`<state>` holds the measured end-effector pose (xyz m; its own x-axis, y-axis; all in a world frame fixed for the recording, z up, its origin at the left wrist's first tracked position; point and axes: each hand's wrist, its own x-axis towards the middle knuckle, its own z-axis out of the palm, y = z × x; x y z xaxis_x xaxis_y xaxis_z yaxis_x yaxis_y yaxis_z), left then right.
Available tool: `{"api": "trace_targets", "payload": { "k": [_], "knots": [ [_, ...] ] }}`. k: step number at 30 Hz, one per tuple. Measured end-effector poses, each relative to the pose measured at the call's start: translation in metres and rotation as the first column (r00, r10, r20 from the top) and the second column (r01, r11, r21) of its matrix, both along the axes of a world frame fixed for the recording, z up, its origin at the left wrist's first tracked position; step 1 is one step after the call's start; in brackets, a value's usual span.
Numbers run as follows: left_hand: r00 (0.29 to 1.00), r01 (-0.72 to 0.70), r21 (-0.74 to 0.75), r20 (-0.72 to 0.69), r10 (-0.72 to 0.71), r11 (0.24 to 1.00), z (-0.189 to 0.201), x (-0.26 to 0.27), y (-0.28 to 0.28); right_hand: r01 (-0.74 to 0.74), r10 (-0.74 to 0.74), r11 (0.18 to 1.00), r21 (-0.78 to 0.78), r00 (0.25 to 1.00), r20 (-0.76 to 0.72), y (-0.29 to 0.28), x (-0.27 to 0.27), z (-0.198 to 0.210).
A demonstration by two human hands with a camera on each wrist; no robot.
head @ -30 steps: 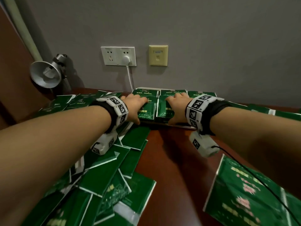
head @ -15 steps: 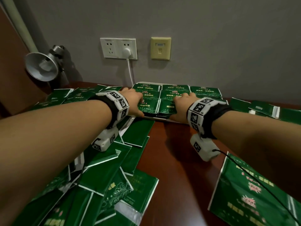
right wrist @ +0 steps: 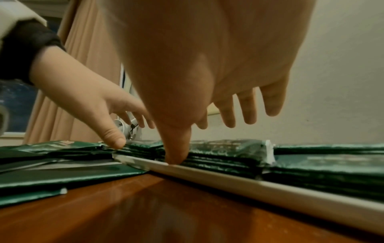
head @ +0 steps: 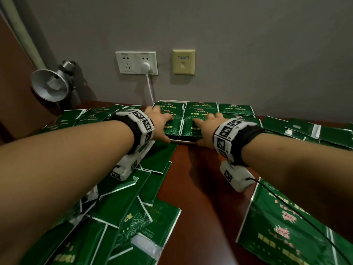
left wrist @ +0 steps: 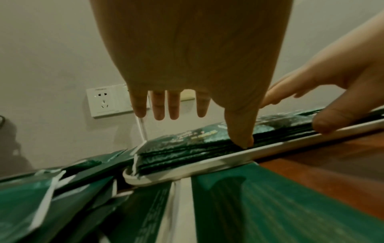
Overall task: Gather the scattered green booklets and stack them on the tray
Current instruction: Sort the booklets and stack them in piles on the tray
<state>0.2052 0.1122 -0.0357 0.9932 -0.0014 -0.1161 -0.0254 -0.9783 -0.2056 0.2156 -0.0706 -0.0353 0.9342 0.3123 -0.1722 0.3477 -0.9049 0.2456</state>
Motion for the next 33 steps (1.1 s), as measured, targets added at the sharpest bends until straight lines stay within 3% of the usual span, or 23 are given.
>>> {"api": "trace_targets", "payload": {
  "k": [5,10,15,20,25,33],
  "knots": [
    [0.999,0.004,0.017,0.04,-0.005,1.0,0.02,-0.027,-0.018,-0.027,0.027,1.0,-0.005,0.999,0.02,-0.023,-0.025,0.011],
    [0.989,0.137,0.006,-0.051,-0.137,0.991,0.032,-0.078,-0.068,-0.076,0.074,0.995,-0.063,0.996,-0.041,-0.072,-0.068,0.015],
    [0.927,0.297,-0.16,-0.186,-0.324,0.941,0.007,-0.133,-0.137,0.017,-0.036,0.992,-0.125,0.989,-0.147,-0.137,-0.122,0.017],
    [0.841,0.424,-0.252,-0.246,-0.482,0.87,-0.018,-0.182,-0.2,0.072,-0.084,0.996,-0.06,0.971,-0.226,-0.197,-0.172,0.01],
    [0.898,0.357,-0.173,-0.207,-0.388,0.918,-0.028,-0.2,-0.216,0.013,-0.024,0.999,-0.049,0.971,-0.238,-0.206,-0.201,-0.008],
    [0.959,0.239,0.042,-0.168,-0.229,0.97,-0.033,-0.2,-0.205,-0.097,0.099,0.995,0.017,0.977,-0.189,-0.186,-0.203,-0.011]
  ]
}}
